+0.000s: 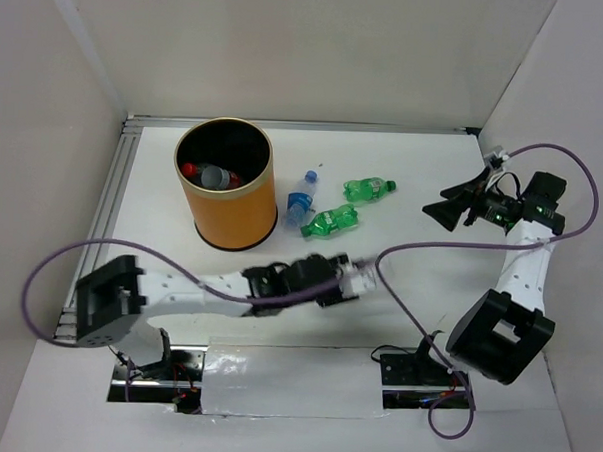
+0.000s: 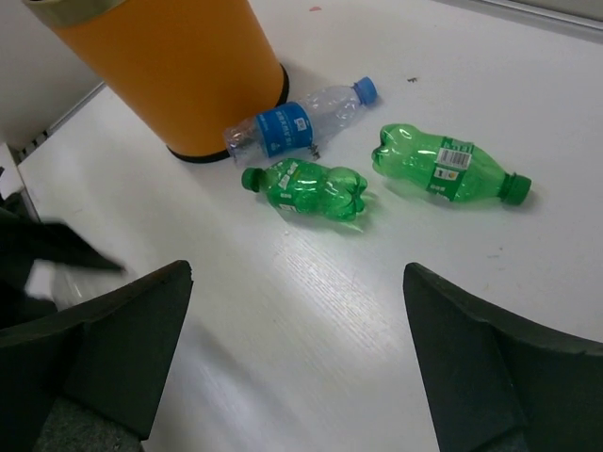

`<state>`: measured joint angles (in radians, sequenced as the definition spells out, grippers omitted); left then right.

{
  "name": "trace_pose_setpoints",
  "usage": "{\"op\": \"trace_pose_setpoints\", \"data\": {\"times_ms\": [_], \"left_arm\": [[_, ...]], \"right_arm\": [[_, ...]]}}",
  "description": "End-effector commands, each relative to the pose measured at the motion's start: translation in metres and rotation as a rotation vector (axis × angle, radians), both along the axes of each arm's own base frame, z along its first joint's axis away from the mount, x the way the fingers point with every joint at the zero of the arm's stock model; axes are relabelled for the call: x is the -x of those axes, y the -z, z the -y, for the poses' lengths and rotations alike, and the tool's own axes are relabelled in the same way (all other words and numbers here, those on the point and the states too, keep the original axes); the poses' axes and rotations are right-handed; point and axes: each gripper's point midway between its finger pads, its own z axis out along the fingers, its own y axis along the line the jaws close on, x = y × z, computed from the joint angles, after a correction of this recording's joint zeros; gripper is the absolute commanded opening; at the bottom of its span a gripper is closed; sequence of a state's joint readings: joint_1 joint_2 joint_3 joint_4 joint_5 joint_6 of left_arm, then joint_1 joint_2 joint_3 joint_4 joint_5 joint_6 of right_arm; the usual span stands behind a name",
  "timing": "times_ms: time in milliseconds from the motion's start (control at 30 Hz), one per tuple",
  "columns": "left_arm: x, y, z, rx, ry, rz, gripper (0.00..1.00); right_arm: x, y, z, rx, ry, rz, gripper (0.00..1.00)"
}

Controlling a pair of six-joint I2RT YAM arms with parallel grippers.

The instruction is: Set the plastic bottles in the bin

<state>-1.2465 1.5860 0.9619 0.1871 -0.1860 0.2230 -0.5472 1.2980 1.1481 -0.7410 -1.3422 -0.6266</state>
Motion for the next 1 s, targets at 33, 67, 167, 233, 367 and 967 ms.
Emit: {"op": "trace_pose_setpoints", "data": {"times_ms": [33, 67, 167, 233, 367, 967], "left_arm": [[-0.07, -0.14, -0.057, 0.334, -0.322, 0.019, 0.37], [-0.086, -0.183, -0.081, 0.414, -0.369, 0.056, 0.37], [-0.116, -0.256, -0.125, 0.583, -0.487, 0.122, 0.38], [-0.135, -0.284, -0.159, 0.663, -0.602, 0.154, 0.38], [-0.187, -0.283, -0.23, 0.662, -0.918, 0.215, 0.39], [-0.228, -0.245, -0.28, 0.527, -1.072, 0.133, 1.0]], "right_arm": [[-0.005, 0.005, 0.011, -0.01, 0.014, 0.002, 1.0], [-0.005, 0.013, 0.012, -0.021, 0.009, -0.021, 1.0], [-0.013, 0.024, 0.008, 0.068, -0.048, 0.009, 0.98], [-0.022, 0.04, 0.008, 0.112, -0.057, -0.043, 0.77], [-0.045, 0.047, 0.003, 0.244, -0.06, -0.03, 0.55], [-0.194, 0.091, -0.028, 0.908, -0.481, 0.643, 1.0]]}}
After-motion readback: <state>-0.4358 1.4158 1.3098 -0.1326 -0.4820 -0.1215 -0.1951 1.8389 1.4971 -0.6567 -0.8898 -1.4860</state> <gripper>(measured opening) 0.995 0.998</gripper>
